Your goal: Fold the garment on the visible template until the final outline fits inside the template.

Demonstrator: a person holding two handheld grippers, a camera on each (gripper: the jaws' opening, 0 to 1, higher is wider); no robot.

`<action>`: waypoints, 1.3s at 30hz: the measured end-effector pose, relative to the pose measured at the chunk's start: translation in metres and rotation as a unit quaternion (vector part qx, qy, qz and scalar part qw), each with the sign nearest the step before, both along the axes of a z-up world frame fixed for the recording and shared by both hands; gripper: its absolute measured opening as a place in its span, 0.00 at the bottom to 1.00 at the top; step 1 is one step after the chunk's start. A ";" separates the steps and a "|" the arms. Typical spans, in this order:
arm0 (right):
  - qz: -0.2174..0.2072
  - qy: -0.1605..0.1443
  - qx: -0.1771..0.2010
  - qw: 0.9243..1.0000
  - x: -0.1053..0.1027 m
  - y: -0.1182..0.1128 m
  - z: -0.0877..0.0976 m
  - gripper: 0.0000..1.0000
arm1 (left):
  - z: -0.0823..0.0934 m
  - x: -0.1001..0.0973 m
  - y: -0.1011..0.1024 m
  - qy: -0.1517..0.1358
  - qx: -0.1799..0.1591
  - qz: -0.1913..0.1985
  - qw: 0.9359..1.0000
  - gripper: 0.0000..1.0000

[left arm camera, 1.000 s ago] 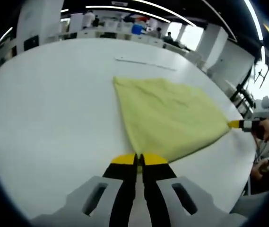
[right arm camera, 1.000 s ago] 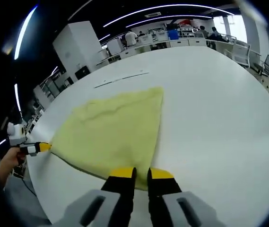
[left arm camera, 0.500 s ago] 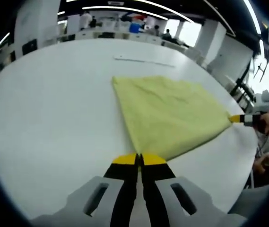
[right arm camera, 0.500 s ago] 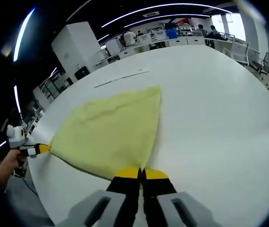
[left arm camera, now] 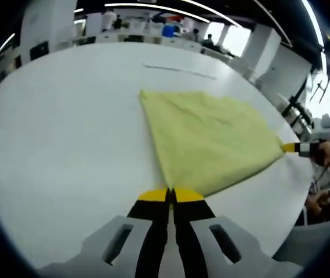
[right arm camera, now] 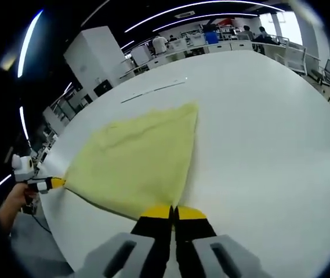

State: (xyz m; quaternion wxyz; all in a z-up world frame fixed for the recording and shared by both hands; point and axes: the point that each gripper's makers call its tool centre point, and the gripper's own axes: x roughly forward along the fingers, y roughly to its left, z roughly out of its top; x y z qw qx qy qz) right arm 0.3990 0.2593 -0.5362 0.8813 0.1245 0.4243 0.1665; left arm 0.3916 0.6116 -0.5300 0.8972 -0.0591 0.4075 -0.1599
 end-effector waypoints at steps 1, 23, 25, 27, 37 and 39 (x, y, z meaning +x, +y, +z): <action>0.002 0.001 -0.001 1.000 -0.001 0.000 0.000 0.00 | 0.000 0.000 0.001 0.000 0.001 -0.001 1.000 0.00; 0.022 0.000 -0.042 0.999 -0.009 0.005 -0.002 0.00 | -0.004 -0.009 0.007 -0.006 0.010 0.000 1.000 0.00; 0.022 -0.001 -0.048 0.999 -0.009 0.005 -0.003 0.00 | -0.004 -0.009 0.007 -0.008 0.011 0.000 1.000 0.00; 0.010 -0.001 -0.056 0.998 -0.007 0.002 -0.003 0.00 | -0.004 -0.008 0.011 -0.012 0.019 0.009 1.000 0.04; 0.020 -0.042 -0.062 0.997 0.003 0.009 0.018 0.46 | 0.019 0.004 0.021 -0.054 0.014 0.030 0.998 0.34; 0.039 -0.063 -0.058 0.996 0.006 0.018 0.028 0.54 | 0.031 0.010 0.021 -0.080 0.009 0.031 0.996 0.40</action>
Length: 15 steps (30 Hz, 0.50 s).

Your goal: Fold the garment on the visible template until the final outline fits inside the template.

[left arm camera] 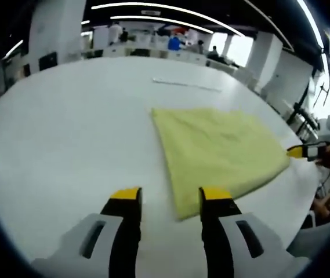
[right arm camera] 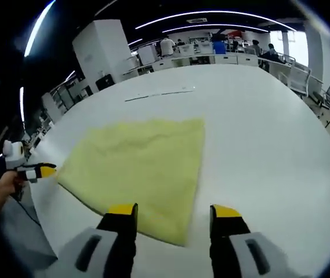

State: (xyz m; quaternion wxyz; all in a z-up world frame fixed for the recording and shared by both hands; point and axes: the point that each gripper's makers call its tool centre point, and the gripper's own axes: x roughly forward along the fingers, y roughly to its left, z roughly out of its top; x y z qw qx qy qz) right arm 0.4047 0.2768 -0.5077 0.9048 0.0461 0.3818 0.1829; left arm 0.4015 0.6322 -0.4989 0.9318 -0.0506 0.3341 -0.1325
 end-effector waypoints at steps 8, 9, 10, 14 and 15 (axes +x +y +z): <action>0.045 -0.034 -0.009 0.998 0.002 0.018 0.033 0.79 | 0.039 0.004 -0.008 -0.046 0.003 -0.020 0.999 0.56; 0.047 -0.034 -0.012 0.998 0.001 0.020 0.035 0.81 | 0.042 0.003 -0.008 -0.049 0.004 -0.018 0.999 0.59; 0.049 -0.033 -0.009 0.998 -0.001 0.022 0.041 0.83 | 0.044 0.003 -0.008 -0.051 0.005 -0.020 0.998 0.61; 0.061 -0.039 0.003 0.997 -0.007 0.031 0.058 0.90 | 0.053 -0.005 -0.015 -0.042 -0.001 -0.034 0.999 0.71; 0.064 -0.042 0.002 0.997 -0.008 0.033 0.061 0.92 | 0.056 -0.008 -0.016 -0.041 -0.001 -0.037 0.998 0.74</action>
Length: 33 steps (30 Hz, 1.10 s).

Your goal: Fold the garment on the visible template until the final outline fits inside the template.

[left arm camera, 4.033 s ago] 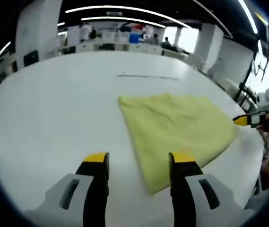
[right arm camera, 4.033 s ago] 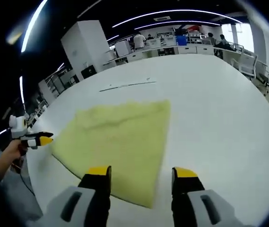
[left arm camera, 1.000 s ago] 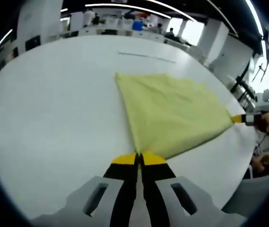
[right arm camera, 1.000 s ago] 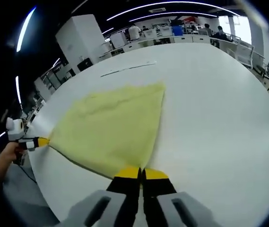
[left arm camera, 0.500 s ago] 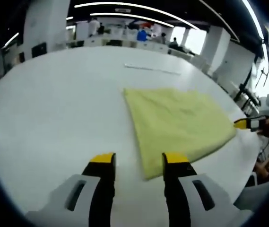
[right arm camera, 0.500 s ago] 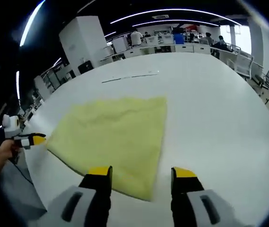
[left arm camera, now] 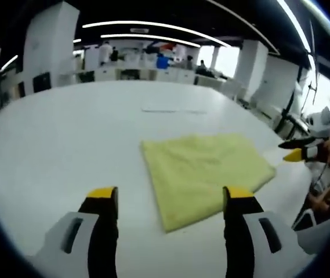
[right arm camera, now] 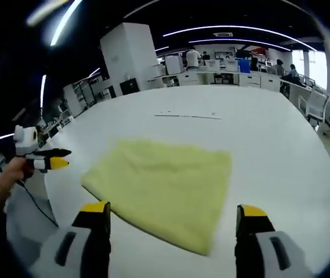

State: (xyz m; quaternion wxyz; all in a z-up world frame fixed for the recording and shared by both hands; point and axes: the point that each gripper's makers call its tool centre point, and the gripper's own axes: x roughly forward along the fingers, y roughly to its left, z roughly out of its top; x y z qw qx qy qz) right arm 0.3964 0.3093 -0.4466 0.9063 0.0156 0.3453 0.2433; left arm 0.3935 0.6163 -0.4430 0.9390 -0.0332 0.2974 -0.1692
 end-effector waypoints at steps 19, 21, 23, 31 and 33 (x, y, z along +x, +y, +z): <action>0.033 -0.023 -0.021 0.999 -0.041 0.013 0.037 1.00 | 0.021 -0.037 0.002 0.000 0.033 -0.014 0.999 0.99; 0.031 -0.022 -0.028 0.999 -0.048 0.011 0.036 1.00 | 0.021 -0.041 0.003 0.004 0.035 -0.014 0.999 0.99; 0.029 -0.024 -0.032 0.999 -0.052 0.009 0.035 1.00 | 0.022 -0.045 0.005 0.004 0.036 -0.011 0.999 0.99; 0.016 -0.028 -0.031 0.999 -0.060 -0.004 0.029 1.00 | 0.022 -0.051 0.016 0.003 0.054 -0.003 0.999 0.99; 0.014 -0.033 -0.029 0.999 -0.061 -0.005 0.029 1.00 | 0.022 -0.052 0.018 0.005 0.053 0.000 0.999 0.99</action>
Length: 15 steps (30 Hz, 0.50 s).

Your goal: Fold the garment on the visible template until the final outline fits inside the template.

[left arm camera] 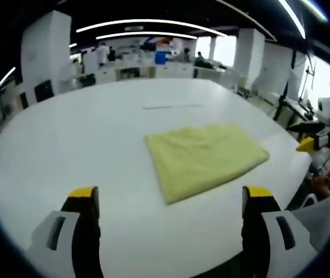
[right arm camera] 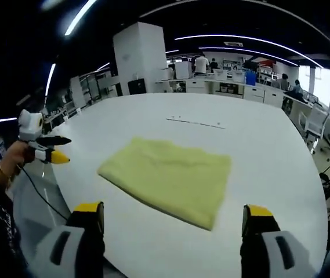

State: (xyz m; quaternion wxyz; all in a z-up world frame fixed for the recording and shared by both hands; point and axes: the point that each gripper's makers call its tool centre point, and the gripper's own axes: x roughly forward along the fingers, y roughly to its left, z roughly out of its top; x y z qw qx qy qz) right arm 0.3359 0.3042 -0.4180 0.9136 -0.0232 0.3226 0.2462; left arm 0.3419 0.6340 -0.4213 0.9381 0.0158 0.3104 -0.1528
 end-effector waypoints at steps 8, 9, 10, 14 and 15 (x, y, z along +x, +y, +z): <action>-0.004 0.000 -0.002 1.000 0.000 -0.004 -0.002 1.00 | -0.003 -0.003 -0.003 0.002 0.000 -0.005 1.000 0.99; -0.005 0.000 -0.004 1.000 0.000 -0.006 -0.002 1.00 | -0.004 -0.004 -0.003 0.004 0.001 -0.006 1.000 0.99; -0.006 0.000 -0.004 1.000 0.000 -0.007 -0.003 1.00 | -0.004 -0.004 -0.003 0.003 0.002 -0.007 1.000 0.99; -0.008 0.002 -0.007 1.000 0.000 -0.010 -0.003 1.00 | -0.005 -0.005 -0.001 0.004 0.001 -0.004 1.000 0.99; -0.009 0.002 -0.008 1.000 0.000 -0.011 -0.003 1.00 | -0.005 -0.005 -0.001 0.003 0.001 -0.003 1.000 0.99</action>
